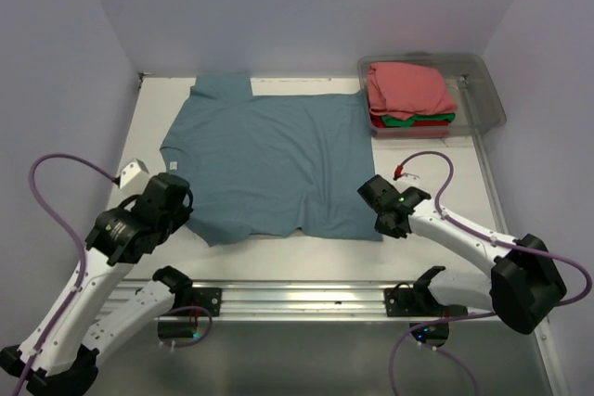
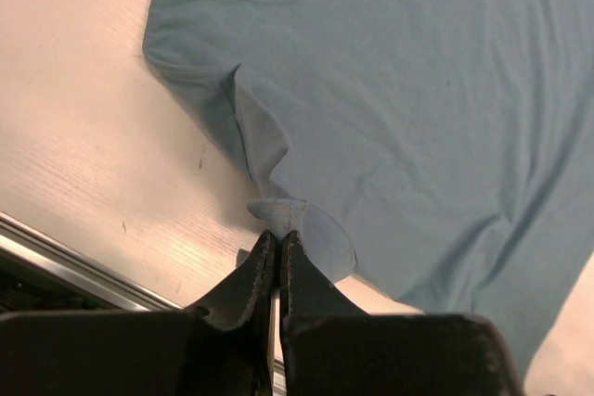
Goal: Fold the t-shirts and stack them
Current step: Grap the side of the flattened tshirt closest away from the robot with both arms, then fold the flattened tshirt in 1/3 of the way
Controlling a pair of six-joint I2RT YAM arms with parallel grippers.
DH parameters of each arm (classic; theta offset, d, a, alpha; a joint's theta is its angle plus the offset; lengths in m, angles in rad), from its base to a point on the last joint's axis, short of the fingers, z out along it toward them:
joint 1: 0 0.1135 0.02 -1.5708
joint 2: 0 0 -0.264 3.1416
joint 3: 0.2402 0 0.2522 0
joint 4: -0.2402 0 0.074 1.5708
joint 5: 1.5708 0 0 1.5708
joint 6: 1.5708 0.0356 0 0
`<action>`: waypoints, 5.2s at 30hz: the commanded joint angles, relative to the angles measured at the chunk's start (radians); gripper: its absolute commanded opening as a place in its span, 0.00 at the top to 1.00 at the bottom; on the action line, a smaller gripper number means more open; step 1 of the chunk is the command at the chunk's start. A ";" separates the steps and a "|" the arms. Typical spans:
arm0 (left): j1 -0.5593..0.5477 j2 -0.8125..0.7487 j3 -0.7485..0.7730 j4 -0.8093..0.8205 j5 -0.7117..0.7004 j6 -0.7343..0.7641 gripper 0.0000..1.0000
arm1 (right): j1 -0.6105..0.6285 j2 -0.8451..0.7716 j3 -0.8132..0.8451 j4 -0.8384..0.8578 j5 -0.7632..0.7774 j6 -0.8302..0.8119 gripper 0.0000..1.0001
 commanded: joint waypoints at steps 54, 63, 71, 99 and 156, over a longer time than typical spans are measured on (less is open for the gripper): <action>0.008 0.029 0.245 -0.041 -0.245 0.218 1.00 | -0.028 0.028 -0.117 0.232 -0.338 -0.056 1.00; 0.008 -0.012 0.167 0.033 -0.260 0.259 1.00 | -0.028 -0.147 0.064 0.002 -0.175 -0.101 1.00; 0.008 0.005 0.132 0.038 -0.280 0.253 1.00 | -0.028 -0.139 0.141 -0.040 -0.092 -0.128 1.00; 0.008 0.080 -0.103 0.357 -0.320 0.399 1.00 | -0.077 0.071 0.271 0.096 0.127 -0.274 1.00; 0.269 0.618 0.029 1.102 -0.372 0.880 1.00 | -0.246 0.485 0.488 0.281 0.055 -0.411 1.00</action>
